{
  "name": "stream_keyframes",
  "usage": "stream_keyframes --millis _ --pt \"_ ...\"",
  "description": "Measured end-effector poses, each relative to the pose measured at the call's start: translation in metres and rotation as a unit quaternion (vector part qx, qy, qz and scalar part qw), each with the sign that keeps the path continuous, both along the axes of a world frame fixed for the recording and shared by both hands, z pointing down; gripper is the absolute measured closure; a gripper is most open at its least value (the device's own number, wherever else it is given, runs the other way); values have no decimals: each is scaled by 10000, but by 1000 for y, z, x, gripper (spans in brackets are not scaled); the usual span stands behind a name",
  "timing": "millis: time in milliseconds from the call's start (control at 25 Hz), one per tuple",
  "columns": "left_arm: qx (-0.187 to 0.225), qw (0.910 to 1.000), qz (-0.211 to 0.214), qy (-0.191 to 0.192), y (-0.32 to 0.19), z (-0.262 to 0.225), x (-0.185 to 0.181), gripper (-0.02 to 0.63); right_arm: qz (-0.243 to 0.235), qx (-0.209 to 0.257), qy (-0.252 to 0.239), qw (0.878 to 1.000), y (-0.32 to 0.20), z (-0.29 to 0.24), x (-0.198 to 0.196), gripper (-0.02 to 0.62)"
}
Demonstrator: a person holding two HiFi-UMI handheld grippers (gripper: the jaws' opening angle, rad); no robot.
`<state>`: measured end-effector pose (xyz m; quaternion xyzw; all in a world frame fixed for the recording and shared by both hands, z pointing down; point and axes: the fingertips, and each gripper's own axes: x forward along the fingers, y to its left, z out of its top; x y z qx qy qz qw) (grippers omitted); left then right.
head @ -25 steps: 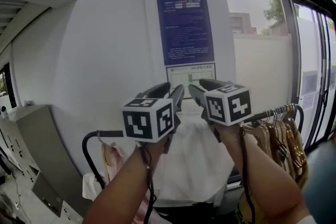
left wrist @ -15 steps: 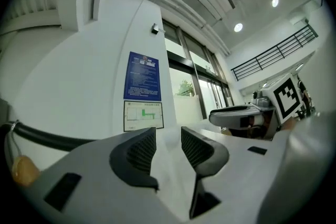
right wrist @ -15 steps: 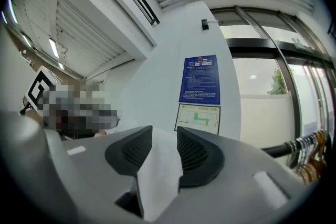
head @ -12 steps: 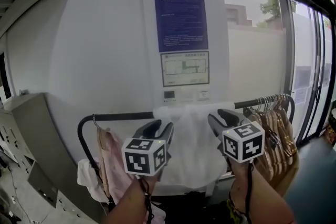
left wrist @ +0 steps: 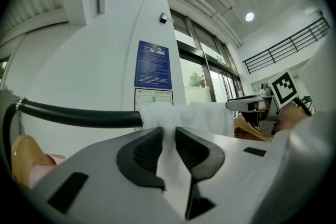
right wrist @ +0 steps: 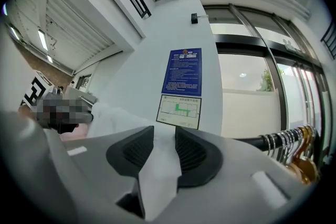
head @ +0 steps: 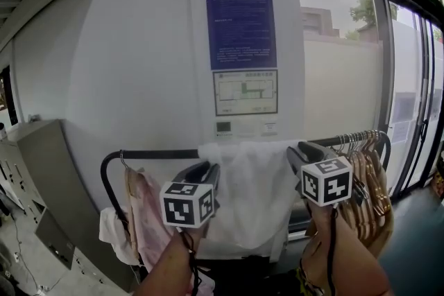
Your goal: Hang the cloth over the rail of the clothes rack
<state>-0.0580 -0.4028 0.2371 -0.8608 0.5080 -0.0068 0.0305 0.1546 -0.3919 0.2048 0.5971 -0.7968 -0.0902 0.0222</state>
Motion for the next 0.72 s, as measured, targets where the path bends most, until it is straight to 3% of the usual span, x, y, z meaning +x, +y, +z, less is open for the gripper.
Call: stream_keyframes --millis 80,440,720 --pt "7 10000 -10 -3 -2 1 -2 574 31 7 -6 10000 0 1 2 472" --pt "161 9997 -165 12 -5 2 -8 578 4 29 31 10000 -1 -2 1 474" --pt "75 9997 -198 155 -13 10 -14 460 2 74 42 10000 -2 -4 0 474"
